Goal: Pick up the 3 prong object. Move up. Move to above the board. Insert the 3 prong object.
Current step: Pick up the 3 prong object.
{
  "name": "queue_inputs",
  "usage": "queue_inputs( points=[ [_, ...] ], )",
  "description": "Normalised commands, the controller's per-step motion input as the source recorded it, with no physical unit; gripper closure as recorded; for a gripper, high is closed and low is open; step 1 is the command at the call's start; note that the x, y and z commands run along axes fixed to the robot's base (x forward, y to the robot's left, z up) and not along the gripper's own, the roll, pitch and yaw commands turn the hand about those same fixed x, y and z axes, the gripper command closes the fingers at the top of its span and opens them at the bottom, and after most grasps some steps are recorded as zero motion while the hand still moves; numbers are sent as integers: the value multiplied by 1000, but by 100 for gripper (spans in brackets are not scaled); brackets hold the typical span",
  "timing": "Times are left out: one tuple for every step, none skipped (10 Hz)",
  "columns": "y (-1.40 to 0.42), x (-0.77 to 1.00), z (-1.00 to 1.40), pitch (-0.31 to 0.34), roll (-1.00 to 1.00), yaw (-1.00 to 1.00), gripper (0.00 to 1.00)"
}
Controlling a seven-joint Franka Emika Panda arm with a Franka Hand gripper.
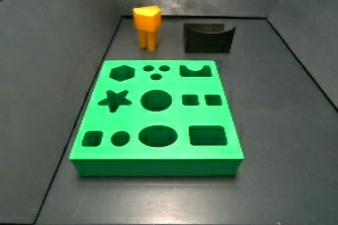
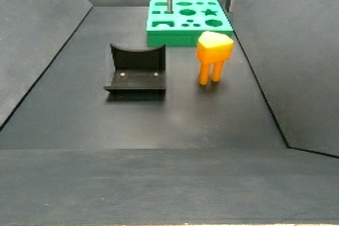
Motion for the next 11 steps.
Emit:
queue_inputs(
  points=[
    [0,0,0,-4,0,0,0],
    [0,0,-80,-39,-3,0,0],
    [0,0,0,0,-7,0,0],
    [-69,231,-46,0,0,-394,0],
    [0,0,-66,0,0,-1000,0],
    [0,0,-63,0,0,-1000,0],
    [0,0,-69,0,0,-1000,0],
    [0,0,-69,0,0,-1000,0],
    [0,523,0,-19,-40,-600,0],
    [34,29,0,0,0,-91,0],
    [54,0,0,0,0,0,0]
  ],
)
